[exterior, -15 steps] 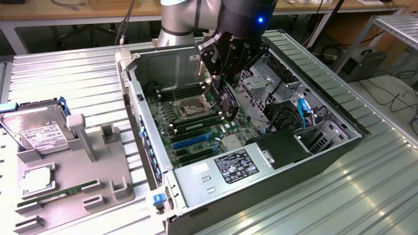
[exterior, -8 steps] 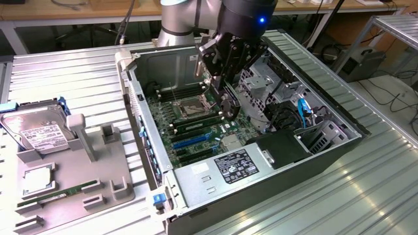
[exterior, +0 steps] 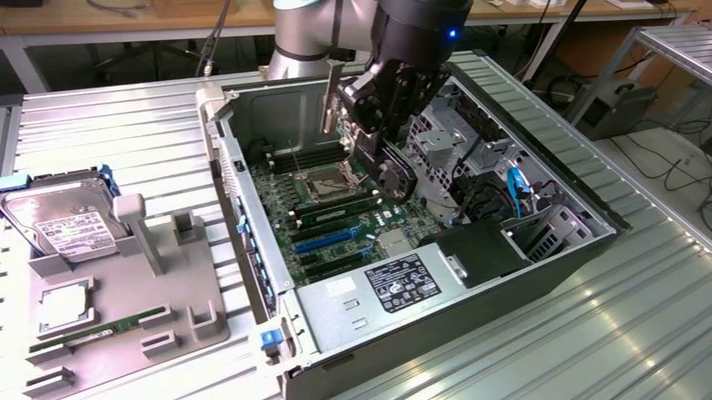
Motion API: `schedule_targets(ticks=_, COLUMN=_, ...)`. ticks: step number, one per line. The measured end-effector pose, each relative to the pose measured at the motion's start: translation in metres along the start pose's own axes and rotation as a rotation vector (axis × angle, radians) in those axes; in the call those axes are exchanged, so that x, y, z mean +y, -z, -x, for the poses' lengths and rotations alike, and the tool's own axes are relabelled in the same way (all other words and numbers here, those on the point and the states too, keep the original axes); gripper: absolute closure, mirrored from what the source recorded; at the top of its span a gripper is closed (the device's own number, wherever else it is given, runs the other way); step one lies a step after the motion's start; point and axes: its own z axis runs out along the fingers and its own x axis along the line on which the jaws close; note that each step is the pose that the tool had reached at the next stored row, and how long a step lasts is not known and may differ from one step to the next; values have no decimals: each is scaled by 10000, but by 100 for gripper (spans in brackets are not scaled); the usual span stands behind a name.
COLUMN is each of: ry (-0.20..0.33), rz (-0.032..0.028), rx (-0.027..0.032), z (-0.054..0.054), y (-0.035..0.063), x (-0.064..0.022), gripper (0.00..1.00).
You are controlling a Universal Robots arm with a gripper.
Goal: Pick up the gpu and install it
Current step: 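Insert the gpu into the slot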
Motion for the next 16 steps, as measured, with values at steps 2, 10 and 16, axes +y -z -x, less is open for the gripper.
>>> schedule_targets(ticks=2, ry=588, rz=-9, rx=13, z=0, y=-2, x=0, gripper=74)
schedule_targets(ticks=10, ry=2281, rz=-35, rx=58, z=0, y=-9, x=0, gripper=74)
schedule_targets(ticks=16, ry=3442, rz=-51, rx=94, z=0, y=-16, x=-1, gripper=74)
